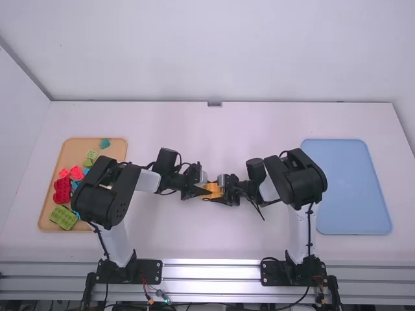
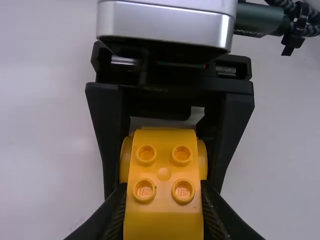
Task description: Assemble lego blocks to make yellow taxi
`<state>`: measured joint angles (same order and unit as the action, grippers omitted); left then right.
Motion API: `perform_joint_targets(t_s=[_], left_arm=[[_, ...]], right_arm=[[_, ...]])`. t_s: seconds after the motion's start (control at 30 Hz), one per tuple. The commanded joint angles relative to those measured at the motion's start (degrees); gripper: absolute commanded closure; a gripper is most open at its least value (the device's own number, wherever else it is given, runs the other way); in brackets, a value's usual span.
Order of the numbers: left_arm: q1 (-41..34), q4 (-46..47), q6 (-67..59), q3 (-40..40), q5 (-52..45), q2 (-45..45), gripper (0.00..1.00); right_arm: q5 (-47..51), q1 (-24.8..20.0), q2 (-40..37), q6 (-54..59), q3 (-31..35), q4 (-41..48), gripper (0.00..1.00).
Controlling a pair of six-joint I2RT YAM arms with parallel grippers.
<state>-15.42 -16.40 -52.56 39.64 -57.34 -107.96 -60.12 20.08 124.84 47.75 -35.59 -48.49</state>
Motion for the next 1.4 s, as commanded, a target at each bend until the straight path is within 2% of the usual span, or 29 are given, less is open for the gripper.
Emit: perform_joint_targets(t_s=[0.0,0.3,0.7,0.83,1.37], left_arm=[[-2.4,2.4,-1.0,-4.2,10.3,-2.4,0.98],[-6.3,-2.5,2.4,-6.3,16.3,-2.4,0.98],[-6.3,0.6,2.7,-2.9,17.7,-2.4,0.97],[-6.3,0.5,3.3,-2.3,17.7,-2.4,0.78],[-6.3,0.5,3.3,-2.3,17.2,0.7,0.68]], right_arm=[[2.7,-0.2,0.8,0.1,-0.5,-0.3,0.55],[2.7,-0.2,0.8,0.1,-0.4,-0.4,0.56],[2.7,-0.2,0.8,0.1,-0.4,-0.1,0.55],[2.7,-0.2,0.8,0.1,-0.4,-0.1,0.55],[2.8,-0.2,0.8,-1.3,-0.4,-0.3,0.55]])
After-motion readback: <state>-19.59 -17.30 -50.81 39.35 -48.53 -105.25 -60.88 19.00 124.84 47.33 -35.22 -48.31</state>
